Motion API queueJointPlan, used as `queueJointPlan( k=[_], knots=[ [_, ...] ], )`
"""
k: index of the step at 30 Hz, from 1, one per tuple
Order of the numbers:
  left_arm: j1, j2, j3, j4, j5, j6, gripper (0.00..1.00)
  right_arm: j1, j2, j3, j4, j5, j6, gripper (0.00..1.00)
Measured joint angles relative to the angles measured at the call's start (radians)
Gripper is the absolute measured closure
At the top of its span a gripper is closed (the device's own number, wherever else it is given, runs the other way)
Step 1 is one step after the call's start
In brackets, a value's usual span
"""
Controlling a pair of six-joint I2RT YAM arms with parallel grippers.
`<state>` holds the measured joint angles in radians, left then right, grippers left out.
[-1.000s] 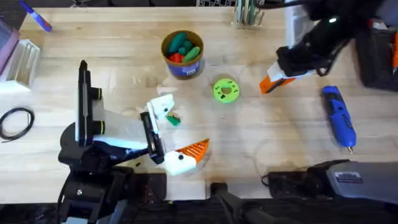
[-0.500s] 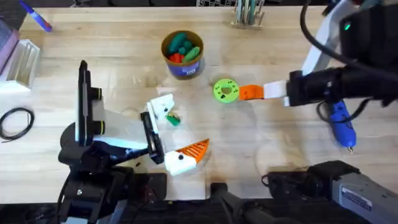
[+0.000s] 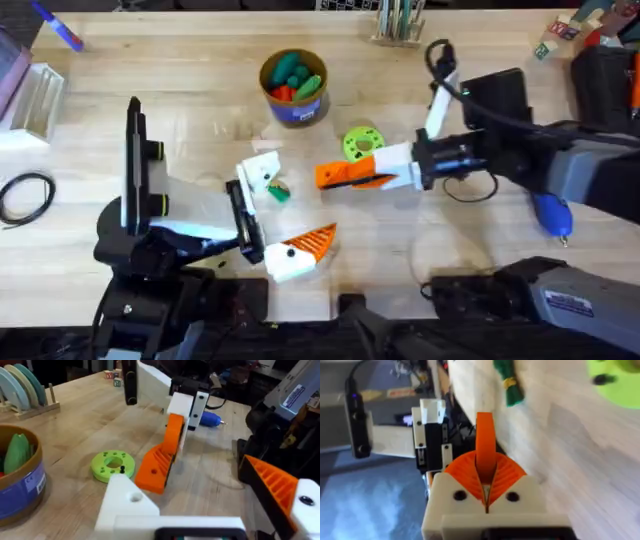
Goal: Pick up the gripper from the table and insert it into the empty holder that is missing its gripper. Then pick up a screw, insert it into the mounting hole, and use the screwdriver to tighten it. Finally, clean up the table by picking up the vegetable and placing it into the bucket.
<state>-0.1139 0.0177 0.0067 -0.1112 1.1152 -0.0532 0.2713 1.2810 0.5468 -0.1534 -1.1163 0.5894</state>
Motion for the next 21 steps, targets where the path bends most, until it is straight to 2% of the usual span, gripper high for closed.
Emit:
queueJointPlan(
  k=[6, 10, 21],
  knots=[
    [0.000, 0.000, 0.000, -0.001, 0.003, -0.021, 0.015, 0.120, 0.097, -0.001, 0.323, -0.071, 0.171, 0.993],
    [0.000, 0.000, 0.000, -0.001, 0.003, -0.034, 0.015, 0.139, 0.124, -0.001, 0.490, -0.104, 0.288, 0.993],
    [0.000, 0.000, 0.000, -0.001, 0.003, -0.042, 0.015, 0.148, 0.144, -0.001, 0.515, -0.143, 0.408, 0.993]
  ],
)
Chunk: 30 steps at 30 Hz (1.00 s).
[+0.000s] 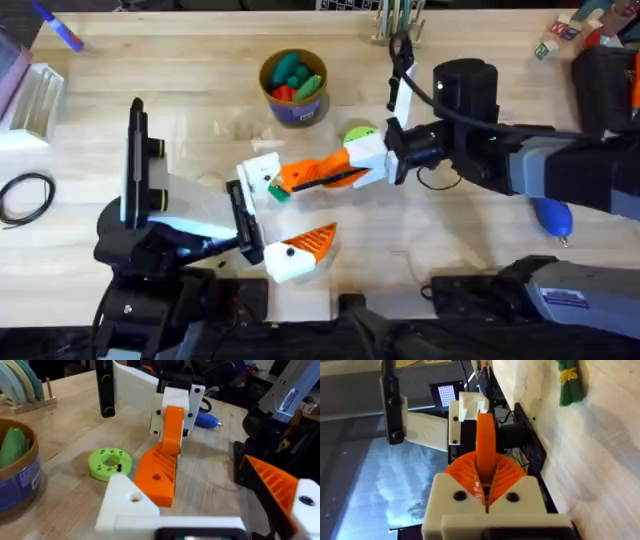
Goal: Pick up the gripper from the table and insert it into the empty holder that is missing its gripper. Then pick up a screw, insert it into the mounting hole, and use the screwdriver to tighten it. Finally, clean up the table by picking up the vegetable and placing it into the bucket.
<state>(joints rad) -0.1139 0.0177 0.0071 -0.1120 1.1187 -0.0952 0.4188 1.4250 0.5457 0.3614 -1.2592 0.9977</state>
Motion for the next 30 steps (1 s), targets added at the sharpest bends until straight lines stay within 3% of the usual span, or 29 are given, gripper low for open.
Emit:
queueJointPlan(
  k=[11, 19, 30],
  knots=[
    [0.000, 0.000, 0.000, 0.002, -0.015, -0.003, 0.015, 0.027, 0.073, 0.070, 0.002, -0.039, 0.043, 0.993],
    [0.003, 0.000, 0.001, 0.004, -0.042, -0.002, 0.015, 0.059, 0.151, 0.130, 0.125, -0.095, 0.117, 0.993],
    [0.011, 0.000, 0.002, 0.005, -0.070, -0.015, 0.015, 0.065, 0.230, 0.148, 0.170, -0.108, 0.123, 0.993]
  ],
)
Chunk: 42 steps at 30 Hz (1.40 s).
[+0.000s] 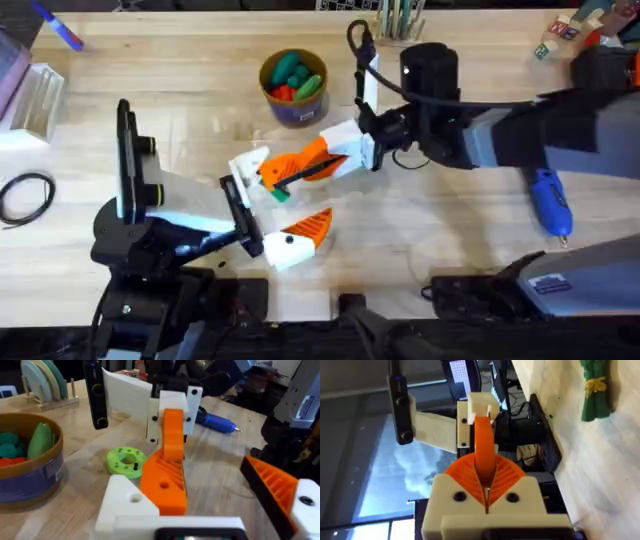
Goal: Pick up the gripper from the table and insert it into the empty holder that is missing its gripper. Then pick up a screw, insert it into the mounting hole, and use the screwdriver to tighten it. Finally, clean up the table by picking up the vegetable and placing it into the bucket.
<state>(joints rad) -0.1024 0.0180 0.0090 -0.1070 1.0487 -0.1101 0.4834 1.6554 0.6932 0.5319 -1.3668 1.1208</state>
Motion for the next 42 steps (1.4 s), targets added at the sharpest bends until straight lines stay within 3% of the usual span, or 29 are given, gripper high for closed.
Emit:
queueJointPlan(
  k=[7, 35, 42],
  knots=[
    [0.005, 0.001, 0.000, 0.002, -0.021, -0.022, 0.015, 0.001, 0.099, 0.012, 0.109, -0.041, 0.002, 0.994],
    [0.006, 0.001, 0.000, 0.006, -0.047, -0.014, 0.014, 0.004, 0.124, 0.067, 0.127, -0.053, 0.195, 0.994],
    [0.014, 0.000, 0.000, 0.005, -0.043, 0.018, 0.015, 0.011, 0.125, 0.073, 0.129, -0.056, 0.210, 0.994]
  ],
)
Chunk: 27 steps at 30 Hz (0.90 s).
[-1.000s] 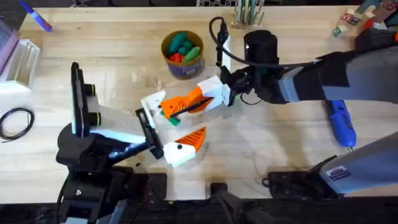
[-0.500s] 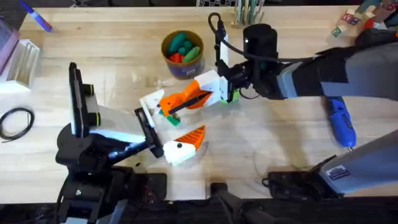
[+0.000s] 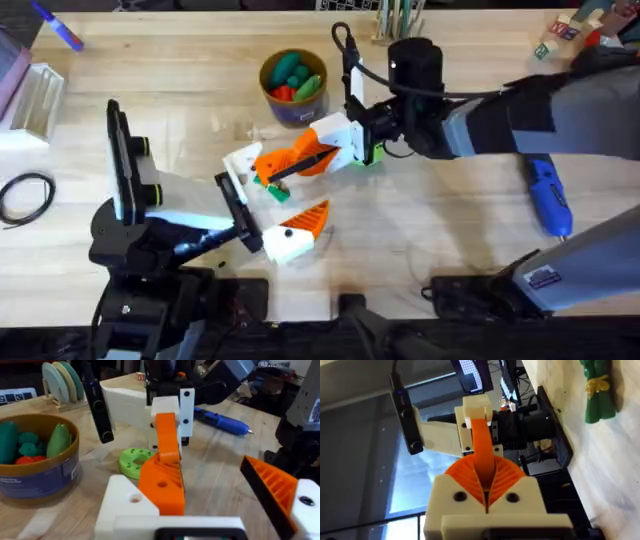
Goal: Pick up the gripper from the table and insert it into the empty holder that is missing its gripper. Then pick up a screw, insert it into the mounting hole, and use the screwdriver to tighten it. Finally, clean up the table by picking up the vegetable and placing it into the bucket.
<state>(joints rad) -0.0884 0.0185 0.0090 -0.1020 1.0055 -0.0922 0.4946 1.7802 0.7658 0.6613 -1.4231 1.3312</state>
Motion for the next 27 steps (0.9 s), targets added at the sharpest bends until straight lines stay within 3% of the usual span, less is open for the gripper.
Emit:
queueJointPlan(
  k=[11, 15, 27],
  knots=[
    [0.004, 0.000, 0.001, -0.012, 0.085, 0.040, 0.015, -0.020, 0.002, 0.000, -0.002, 0.011, -0.015, 0.994],
    [-0.003, 0.002, 0.002, -0.021, 0.149, 0.052, 0.015, 0.027, 0.018, 0.006, 0.006, 0.018, -0.022, 0.994],
    [0.003, 0.003, 0.001, -0.021, 0.147, 0.074, 0.015, 0.039, 0.020, 0.019, 0.005, 0.033, -0.023, 0.994]
  ],
)
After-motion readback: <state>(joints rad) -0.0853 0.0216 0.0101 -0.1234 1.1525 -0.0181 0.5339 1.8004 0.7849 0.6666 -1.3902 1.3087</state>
